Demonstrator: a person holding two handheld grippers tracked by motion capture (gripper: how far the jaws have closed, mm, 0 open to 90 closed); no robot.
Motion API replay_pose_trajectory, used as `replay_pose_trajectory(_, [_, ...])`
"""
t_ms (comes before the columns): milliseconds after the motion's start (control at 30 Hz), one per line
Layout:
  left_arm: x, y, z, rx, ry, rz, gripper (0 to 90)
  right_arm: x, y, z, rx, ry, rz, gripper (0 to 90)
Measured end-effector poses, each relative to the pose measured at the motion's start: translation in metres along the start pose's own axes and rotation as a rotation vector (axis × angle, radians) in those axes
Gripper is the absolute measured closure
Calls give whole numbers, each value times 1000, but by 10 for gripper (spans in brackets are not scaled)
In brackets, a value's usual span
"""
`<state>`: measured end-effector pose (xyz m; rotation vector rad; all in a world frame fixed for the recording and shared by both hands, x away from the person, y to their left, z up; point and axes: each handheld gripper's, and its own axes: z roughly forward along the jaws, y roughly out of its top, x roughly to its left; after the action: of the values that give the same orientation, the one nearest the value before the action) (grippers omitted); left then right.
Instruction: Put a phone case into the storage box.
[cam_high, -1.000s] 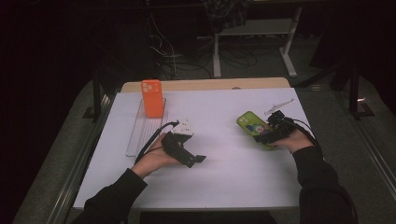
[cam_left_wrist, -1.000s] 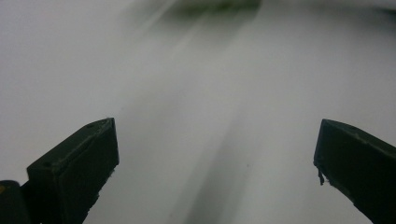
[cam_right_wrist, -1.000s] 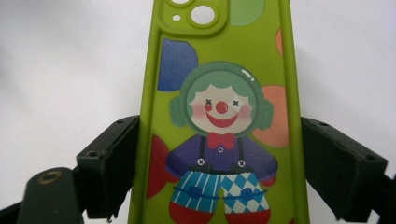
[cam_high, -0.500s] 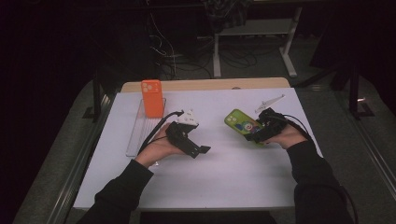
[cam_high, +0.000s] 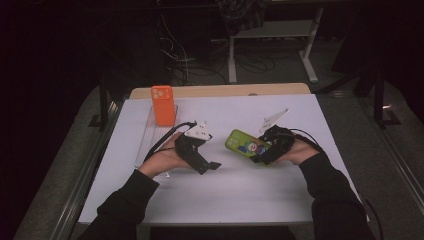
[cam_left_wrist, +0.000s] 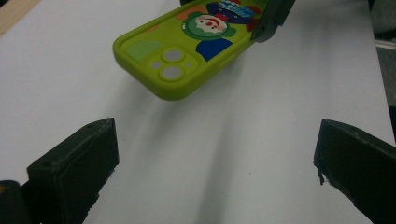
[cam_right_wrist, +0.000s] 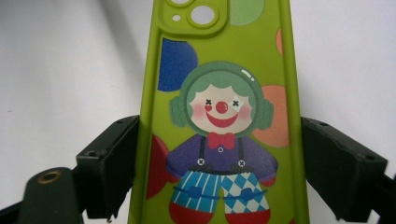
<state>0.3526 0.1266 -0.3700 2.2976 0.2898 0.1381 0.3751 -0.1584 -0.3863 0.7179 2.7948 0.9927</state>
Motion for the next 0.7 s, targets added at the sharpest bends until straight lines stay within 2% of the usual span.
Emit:
replay_pose_trajectory(200, [-3,-1,2,25,-29,36,0,8,5,6,-4,54,-91,151])
replay_pose_trajectory(333, [-4,0,2,24,-29,46,0,18,8,8,0,102,-128,151])
replay_pose_trajectory(600, [-9,0,1,36,-73,96,0,36,19,15,18,161,-221,151])
replay_pose_trajectory(700, [-11,1,3,41,-87,115,0,43,22,20,27,184,-238,151])
